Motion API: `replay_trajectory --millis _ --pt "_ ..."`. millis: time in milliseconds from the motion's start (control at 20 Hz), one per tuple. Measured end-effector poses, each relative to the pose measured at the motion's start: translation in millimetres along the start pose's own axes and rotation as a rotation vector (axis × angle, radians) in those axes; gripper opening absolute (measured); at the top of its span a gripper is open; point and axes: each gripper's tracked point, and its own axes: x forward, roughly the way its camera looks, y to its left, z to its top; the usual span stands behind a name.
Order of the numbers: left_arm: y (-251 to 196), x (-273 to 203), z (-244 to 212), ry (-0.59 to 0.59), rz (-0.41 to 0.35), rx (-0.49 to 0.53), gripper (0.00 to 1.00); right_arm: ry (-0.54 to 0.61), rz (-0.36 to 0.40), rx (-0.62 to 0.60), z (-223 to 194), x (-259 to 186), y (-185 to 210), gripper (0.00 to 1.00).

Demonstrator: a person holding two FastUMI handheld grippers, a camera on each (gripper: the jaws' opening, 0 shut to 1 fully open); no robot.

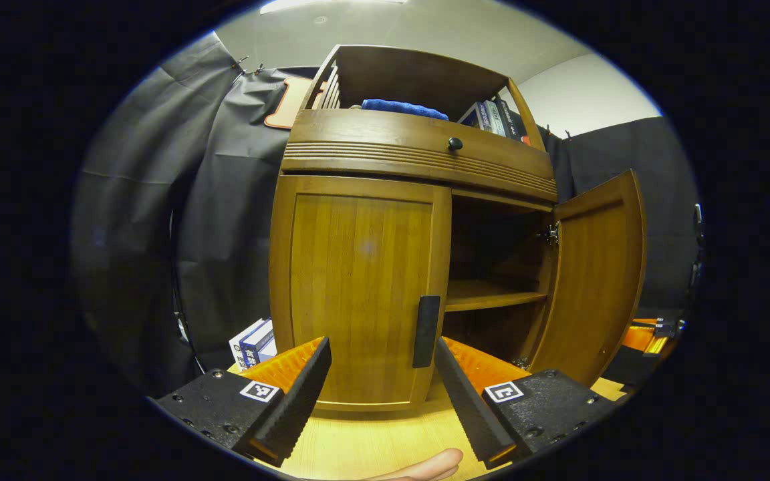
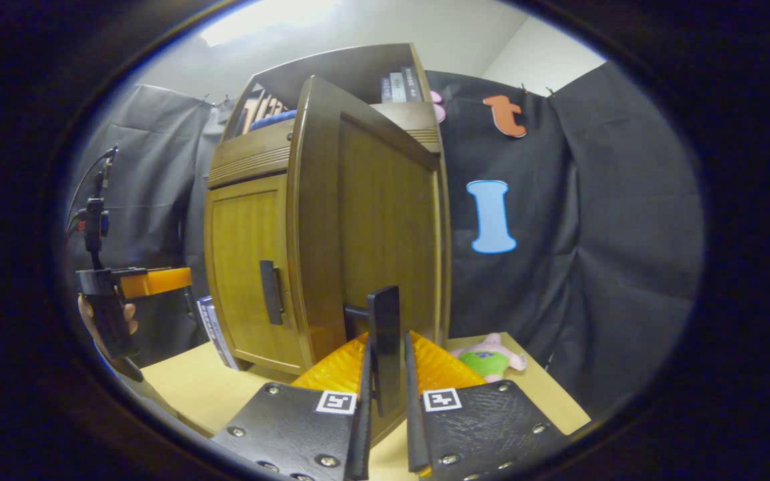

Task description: Open the right door of the double-door shoe cabinet with the right hand, and open the left door with the left hand.

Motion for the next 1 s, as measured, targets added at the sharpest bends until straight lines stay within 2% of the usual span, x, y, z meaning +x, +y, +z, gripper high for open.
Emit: replay_trajectory --millis 50,100,150,200,300,350,400,450,600,650,750,800,950,1000 --pt "2 0 1 -0.005 0.005 0.000 0.92 0.006 -0.020 -0.021 -1 -3 -10 0.22" --pt "3 1 1 -0.008 0.014 -0.002 0.92 -0.007 -0.075 -0.060 2 1 -27 0.22" --pt "5 2 1 -0.006 0.025 -0.003 0.92 -0.003 -0.118 -0.057 12 -29 -47 0.22" --pt "5 3 -1 -0.002 0.030 -0.002 0.92 -0.013 -0.164 -0.056 8 -6 -73 0.02" --pt "5 6 -4 0.006 0.033 0.003 0.96 -0.014 -0.108 -0.002 7 -5 -81 0.01" --pt "5 8 -5 0.011 0.039 0.007 0.96 -0.021 -0.090 -0.001 9 -4 -87 0.01" --pt "4 10 -8 0.015 0.043 0.011 0.96 -0.019 -0.065 -0.003 9 -1 -93 0.05" --pt "3 13 -10 0.019 0.047 0.017 0.96 -0.018 -0.044 0.003 8 1 -100 0.01" --pt "-1 21 -18 0.034 0.056 0.028 0.96 -0.010 0.020 0.015 8 2 -120 0.05" --pt "-3 24 -20 0.037 0.054 0.028 0.92 -0.007 0.035 0.016 9 3 -121 0.05" --pt "-6 30 -25 0.048 0.063 0.026 0.96 -0.007 0.045 -0.002 9 3 -123 0.01" --pt "-9 34 -27 0.049 0.064 0.032 0.92 -0.007 0.048 -0.009 9 3 -121 0.01" --pt "-17 41 -36 0.055 0.065 0.055 0.92 -0.012 0.029 -0.008 11 0 -119 0.00" --pt "-20 44 -39 0.061 0.064 0.060 0.92 -0.030 0.006 -0.024 14 -8 -124 0.05"
